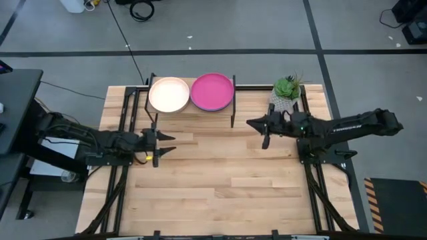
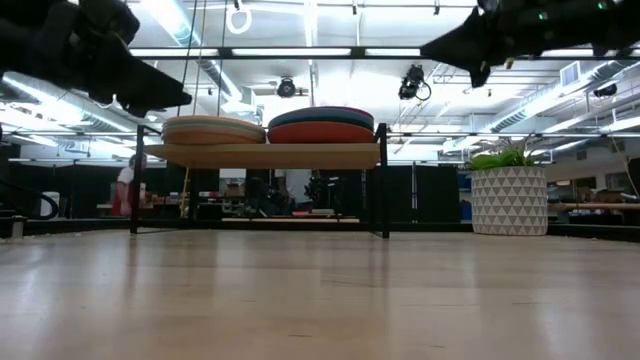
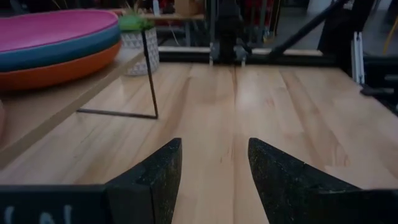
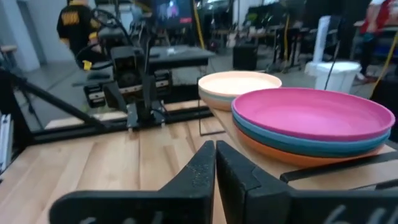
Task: Place and stack plates onto a shelf
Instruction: Return to Home Position
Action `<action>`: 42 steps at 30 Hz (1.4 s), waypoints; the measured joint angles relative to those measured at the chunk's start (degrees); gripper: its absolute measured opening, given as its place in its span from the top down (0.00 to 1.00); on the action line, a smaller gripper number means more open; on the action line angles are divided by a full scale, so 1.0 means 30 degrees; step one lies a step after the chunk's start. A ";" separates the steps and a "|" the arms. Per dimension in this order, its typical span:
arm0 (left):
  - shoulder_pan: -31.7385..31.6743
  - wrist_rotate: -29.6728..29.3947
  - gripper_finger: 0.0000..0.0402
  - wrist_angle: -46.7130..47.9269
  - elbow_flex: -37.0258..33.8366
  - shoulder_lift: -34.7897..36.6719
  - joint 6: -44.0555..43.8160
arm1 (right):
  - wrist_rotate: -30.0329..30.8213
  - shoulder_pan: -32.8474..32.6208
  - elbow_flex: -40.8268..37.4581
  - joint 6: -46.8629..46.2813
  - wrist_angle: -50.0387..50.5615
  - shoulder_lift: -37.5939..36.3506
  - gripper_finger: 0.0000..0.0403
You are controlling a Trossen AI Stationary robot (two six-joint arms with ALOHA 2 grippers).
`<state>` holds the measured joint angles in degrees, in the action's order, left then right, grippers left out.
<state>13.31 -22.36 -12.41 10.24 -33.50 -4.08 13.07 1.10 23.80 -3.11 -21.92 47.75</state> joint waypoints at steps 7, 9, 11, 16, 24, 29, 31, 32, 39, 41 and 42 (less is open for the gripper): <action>0.0018 -0.0320 0.52 -0.1731 -0.1667 0.0484 -0.0001 | 0.2515 -0.1622 -0.3205 -0.0827 -0.4260 0.0443 0.97; 0.0013 -0.0535 0.52 -0.1600 -0.1939 0.0490 -0.0018 | 0.3152 -0.1978 -0.3829 -0.1313 -0.4594 0.0435 0.97; 0.0013 -0.0662 0.52 -0.1626 -0.2017 0.0495 0.0012 | 0.3720 -0.2308 -0.4342 -0.1857 -0.4610 0.0345 0.97; 0.0013 -0.0674 0.52 -0.1637 -0.2017 0.0628 0.0627 | 0.4329 -0.3186 -0.5495 -0.2633 -0.5322 -0.0044 0.97; 0.0017 -0.0491 0.52 -0.1663 -0.2017 0.0679 0.1574 | 0.4353 -0.3895 -0.7321 -0.1873 -0.8077 -0.0322 0.96; 0.0013 -0.0463 0.52 -0.1784 -0.2017 0.0679 0.1574 | 0.4350 -0.3861 -0.7820 0.0356 -0.9016 -0.0308 0.96; 0.0013 -0.0463 0.52 -0.1817 -0.2017 0.0679 0.1571 | 0.4346 -0.3843 -0.7820 0.0791 -0.9096 -0.0308 0.96; 0.0013 -0.0463 0.52 -0.1914 -0.2017 0.0679 0.1587 | 0.4347 -0.3806 -0.7820 0.1069 -0.9126 -0.0315 0.97; 0.0006 -0.0470 0.52 -0.2898 -0.2017 0.0680 0.1869 | 0.4812 -0.3052 -0.7820 0.2255 -0.9433 -0.0189 0.96; 0.0006 -0.0477 0.52 -0.2890 -0.2017 0.0672 0.2888 | 0.4811 -0.2851 -0.7820 0.2700 -0.9352 -0.0177 0.95; 0.0006 -0.0464 0.52 -0.2893 -0.2017 0.0672 0.3496 | 0.4805 -0.2793 -0.7820 0.2945 -0.9334 -0.0177 0.95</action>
<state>13.32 -23.75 -21.09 4.19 -31.48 6.41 27.49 -7.28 0.34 5.72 -49.92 47.22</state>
